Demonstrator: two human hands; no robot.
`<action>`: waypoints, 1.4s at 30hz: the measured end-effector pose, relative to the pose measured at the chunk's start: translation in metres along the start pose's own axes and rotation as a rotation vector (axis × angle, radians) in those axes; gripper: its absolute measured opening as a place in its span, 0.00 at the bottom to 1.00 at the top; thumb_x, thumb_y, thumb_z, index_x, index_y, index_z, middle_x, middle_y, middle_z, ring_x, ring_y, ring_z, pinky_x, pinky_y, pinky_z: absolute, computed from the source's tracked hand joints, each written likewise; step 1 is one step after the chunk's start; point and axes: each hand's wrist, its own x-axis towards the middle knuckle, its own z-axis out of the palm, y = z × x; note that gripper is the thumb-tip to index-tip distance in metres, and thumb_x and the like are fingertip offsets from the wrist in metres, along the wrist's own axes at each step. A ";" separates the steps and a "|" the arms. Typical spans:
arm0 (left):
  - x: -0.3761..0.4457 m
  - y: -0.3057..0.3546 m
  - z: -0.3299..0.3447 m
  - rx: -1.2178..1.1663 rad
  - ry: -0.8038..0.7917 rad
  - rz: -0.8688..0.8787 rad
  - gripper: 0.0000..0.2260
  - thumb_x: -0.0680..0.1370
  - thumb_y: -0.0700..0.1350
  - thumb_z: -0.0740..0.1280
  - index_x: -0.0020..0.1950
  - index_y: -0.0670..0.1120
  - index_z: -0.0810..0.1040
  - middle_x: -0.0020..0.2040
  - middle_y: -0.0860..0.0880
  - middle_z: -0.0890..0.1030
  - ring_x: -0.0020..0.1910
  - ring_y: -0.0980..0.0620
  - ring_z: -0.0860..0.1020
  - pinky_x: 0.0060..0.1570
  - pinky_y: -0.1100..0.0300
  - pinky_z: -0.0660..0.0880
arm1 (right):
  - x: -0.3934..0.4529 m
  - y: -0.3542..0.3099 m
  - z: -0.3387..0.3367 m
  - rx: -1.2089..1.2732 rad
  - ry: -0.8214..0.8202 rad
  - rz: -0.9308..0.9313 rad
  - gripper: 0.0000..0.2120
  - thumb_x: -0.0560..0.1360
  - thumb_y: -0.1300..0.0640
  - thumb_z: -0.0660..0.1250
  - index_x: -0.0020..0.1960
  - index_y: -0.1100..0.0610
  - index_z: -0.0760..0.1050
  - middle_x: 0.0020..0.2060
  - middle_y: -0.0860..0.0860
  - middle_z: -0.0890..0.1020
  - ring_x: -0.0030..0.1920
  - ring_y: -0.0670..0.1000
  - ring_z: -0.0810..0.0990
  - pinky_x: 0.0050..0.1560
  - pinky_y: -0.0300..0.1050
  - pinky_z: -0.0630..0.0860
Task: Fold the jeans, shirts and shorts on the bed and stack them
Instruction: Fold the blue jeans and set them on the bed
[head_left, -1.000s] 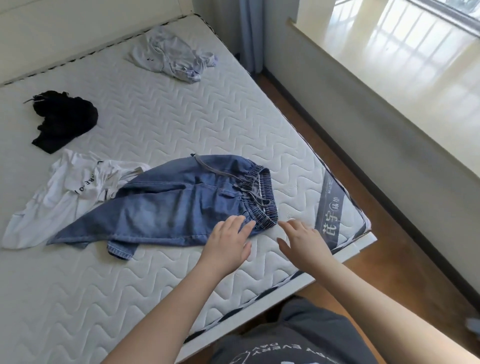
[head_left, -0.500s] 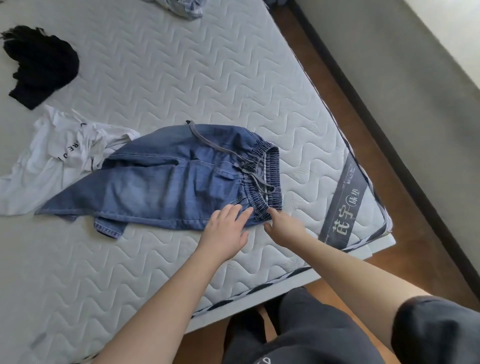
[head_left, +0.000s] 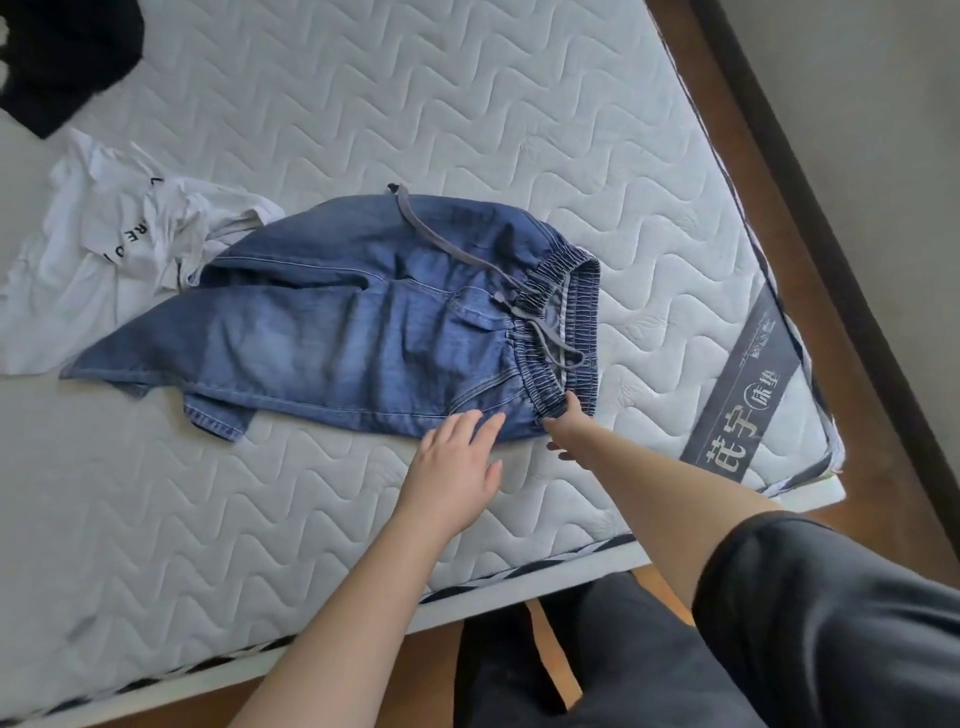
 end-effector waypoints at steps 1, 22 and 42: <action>-0.003 -0.002 0.000 -0.003 -0.001 -0.004 0.26 0.81 0.53 0.57 0.79 0.52 0.58 0.75 0.51 0.64 0.74 0.50 0.61 0.70 0.54 0.59 | 0.000 -0.004 0.002 0.100 0.021 0.067 0.26 0.81 0.58 0.59 0.76 0.50 0.54 0.62 0.59 0.75 0.48 0.56 0.74 0.51 0.51 0.72; -0.054 0.001 -0.057 -0.134 0.151 0.024 0.20 0.80 0.51 0.61 0.72 0.51 0.70 0.70 0.53 0.71 0.69 0.51 0.68 0.66 0.53 0.65 | -0.137 -0.029 -0.077 -0.043 0.251 -0.744 0.09 0.70 0.60 0.67 0.36 0.53 0.68 0.30 0.49 0.72 0.31 0.47 0.67 0.32 0.43 0.64; -0.011 0.131 -0.142 -0.858 -0.118 0.235 0.16 0.83 0.50 0.61 0.70 0.54 0.73 0.68 0.49 0.76 0.67 0.50 0.74 0.70 0.51 0.69 | -0.319 0.002 -0.153 -0.039 -0.043 -0.966 0.16 0.62 0.69 0.53 0.36 0.49 0.68 0.31 0.53 0.67 0.33 0.51 0.64 0.29 0.43 0.60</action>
